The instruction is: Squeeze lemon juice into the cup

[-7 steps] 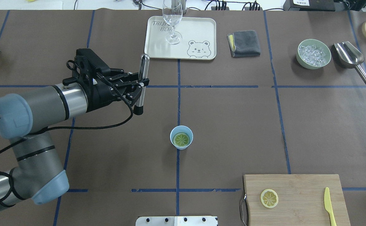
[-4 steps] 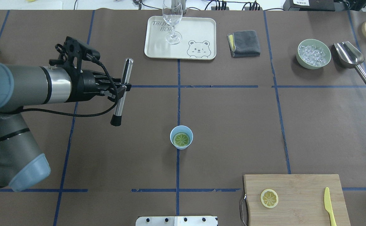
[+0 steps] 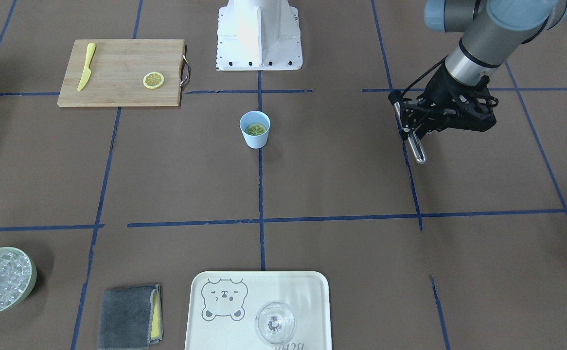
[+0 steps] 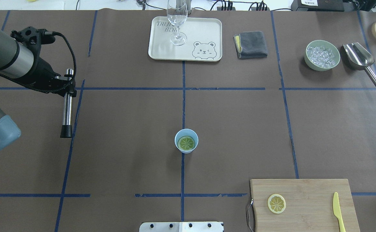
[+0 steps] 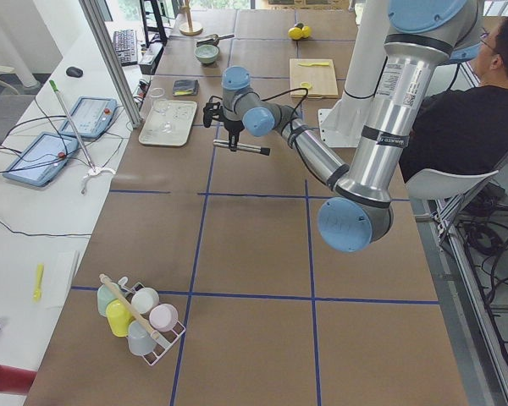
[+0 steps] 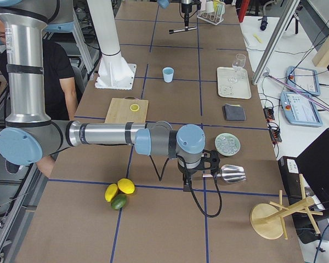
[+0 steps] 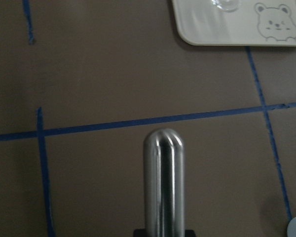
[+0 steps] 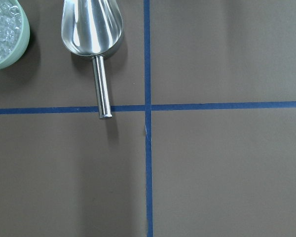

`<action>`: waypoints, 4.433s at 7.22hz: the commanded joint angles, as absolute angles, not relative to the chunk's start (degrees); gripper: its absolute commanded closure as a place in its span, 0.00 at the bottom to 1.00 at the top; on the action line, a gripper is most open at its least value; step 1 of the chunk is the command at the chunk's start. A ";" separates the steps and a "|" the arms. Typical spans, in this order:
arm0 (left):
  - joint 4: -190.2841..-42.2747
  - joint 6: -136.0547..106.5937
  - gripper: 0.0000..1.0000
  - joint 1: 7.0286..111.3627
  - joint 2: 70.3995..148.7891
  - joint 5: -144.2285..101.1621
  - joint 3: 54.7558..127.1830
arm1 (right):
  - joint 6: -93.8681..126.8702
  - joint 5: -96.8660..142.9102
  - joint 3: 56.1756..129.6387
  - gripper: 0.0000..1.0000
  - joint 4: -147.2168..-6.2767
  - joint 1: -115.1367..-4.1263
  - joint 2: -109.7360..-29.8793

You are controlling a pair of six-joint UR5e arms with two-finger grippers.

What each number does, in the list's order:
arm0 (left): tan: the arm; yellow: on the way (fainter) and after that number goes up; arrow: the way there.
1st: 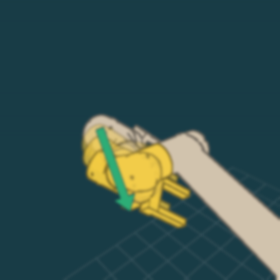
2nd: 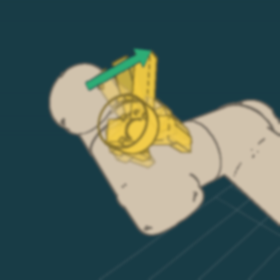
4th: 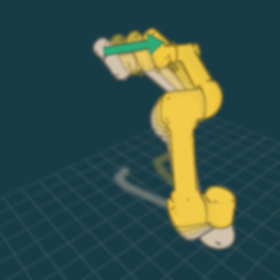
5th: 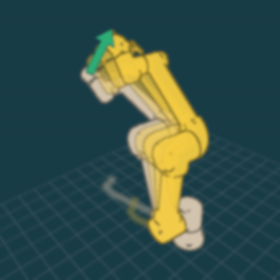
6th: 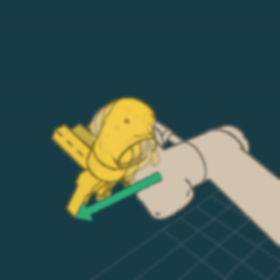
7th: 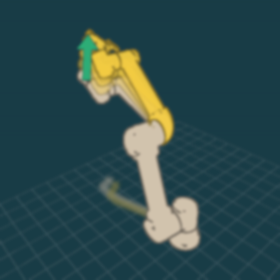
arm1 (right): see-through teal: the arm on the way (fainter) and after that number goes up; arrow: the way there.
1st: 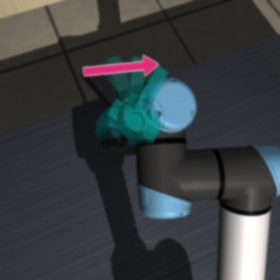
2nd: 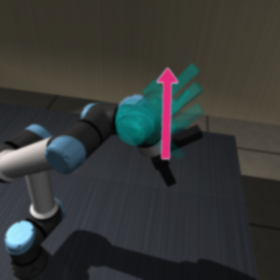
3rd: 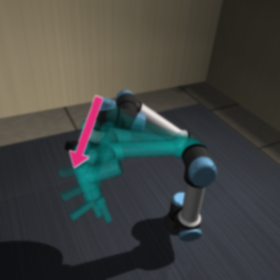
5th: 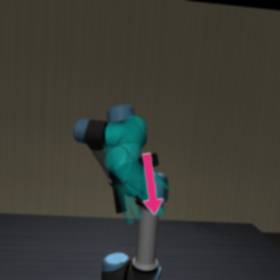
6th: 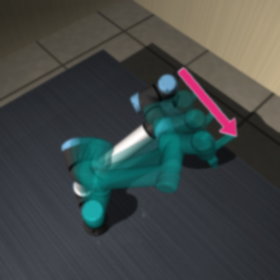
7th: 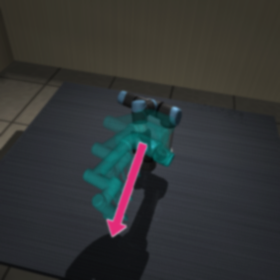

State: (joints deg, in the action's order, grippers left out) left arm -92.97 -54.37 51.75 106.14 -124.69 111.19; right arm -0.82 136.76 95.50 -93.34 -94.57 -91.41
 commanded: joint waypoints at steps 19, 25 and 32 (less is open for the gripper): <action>-93.51 -39.88 0.00 56.76 98.94 -120.94 97.29 | -0.44 136.85 96.50 0.00 -93.34 -94.57 -91.41; -93.25 -38.87 0.00 76.06 106.18 -131.04 99.22 | -0.44 135.44 96.50 0.00 -93.34 -94.57 -91.67; -93.60 5.19 0.00 87.10 91.58 -130.60 95.11 | -0.79 138.16 95.71 0.00 -93.43 -94.57 -92.54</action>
State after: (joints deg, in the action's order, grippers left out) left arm -93.44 4.87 87.08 91.66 -130.49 96.77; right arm -0.60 138.14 95.95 -93.43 -94.57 -92.19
